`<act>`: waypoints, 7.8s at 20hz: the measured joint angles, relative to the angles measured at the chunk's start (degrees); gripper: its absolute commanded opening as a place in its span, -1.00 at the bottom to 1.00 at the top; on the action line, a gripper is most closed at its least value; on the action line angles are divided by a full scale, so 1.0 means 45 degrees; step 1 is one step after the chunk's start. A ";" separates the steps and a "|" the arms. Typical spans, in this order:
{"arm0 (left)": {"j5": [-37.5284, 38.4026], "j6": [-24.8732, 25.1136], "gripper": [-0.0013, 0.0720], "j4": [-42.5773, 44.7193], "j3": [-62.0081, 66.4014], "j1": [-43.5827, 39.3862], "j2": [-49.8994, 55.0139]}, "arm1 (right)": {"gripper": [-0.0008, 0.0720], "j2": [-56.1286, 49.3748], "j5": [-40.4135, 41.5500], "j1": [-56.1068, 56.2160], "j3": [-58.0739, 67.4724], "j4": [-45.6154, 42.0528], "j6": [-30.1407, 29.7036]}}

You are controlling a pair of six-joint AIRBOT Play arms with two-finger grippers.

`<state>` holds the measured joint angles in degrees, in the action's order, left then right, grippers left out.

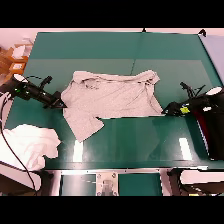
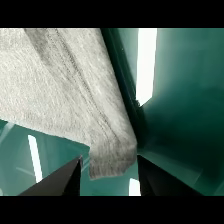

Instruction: Fold the shirts.

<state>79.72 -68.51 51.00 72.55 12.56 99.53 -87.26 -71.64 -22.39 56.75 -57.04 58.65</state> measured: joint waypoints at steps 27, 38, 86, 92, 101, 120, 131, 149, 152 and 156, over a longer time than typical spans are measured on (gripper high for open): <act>-0.3502 -0.0151 -0.90 -0.2900 1.0171 0.0005 -1.1069 | -0.94 0.7543 0.0617 -0.5382 1.0948 1.4766 -0.0393; -0.3784 0.0398 -0.90 -0.2783 0.1564 0.0005 -0.9831 | -0.94 0.7208 0.3604 -0.1248 0.2705 0.7961 0.0131; 0.1559 -0.1151 0.58 -0.0500 0.0306 0.0355 -0.1073 | -0.14 0.1326 0.1156 -0.2059 -0.0223 0.2934 0.2409; 0.0335 -0.1831 0.58 0.0461 -0.5042 0.0374 -0.5090 | -0.01 0.5144 0.1166 -0.3711 -0.5056 0.2603 0.2783; -0.4299 -0.2608 0.50 -0.1243 -0.9573 -0.1710 -0.6999 | 0.12 0.6858 0.3662 -0.3045 -0.9364 0.3706 0.2905; -0.2108 -0.4333 -0.90 0.2361 -0.7834 -0.3274 -0.9505 | -0.95 0.6596 0.2715 -0.1603 -0.6504 0.1141 0.4886; -0.0185 -0.4483 -0.90 0.2890 -0.4493 -0.3279 -0.9258 | -0.95 0.6237 0.0287 -0.0821 -0.2200 -0.1379 0.6625; -0.2409 -0.3706 0.97 0.3735 0.3891 -0.3254 -0.0699 | 0.56 -0.4065 0.0573 0.0865 0.9321 -0.0049 0.6047; -0.1681 -0.3691 0.97 0.3852 0.4711 -0.3254 -0.0568 | 0.56 -0.4347 -0.0991 0.0058 0.9738 -0.0495 0.4998; -0.0753 -0.3716 0.97 0.3759 0.5149 -0.3254 -0.0491 | 0.56 -0.4677 -0.2254 -0.0510 0.8490 -0.0432 0.3104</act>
<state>76.34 -85.23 67.92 95.72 -2.09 97.32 -108.31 -81.78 -24.69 94.96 -58.98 72.62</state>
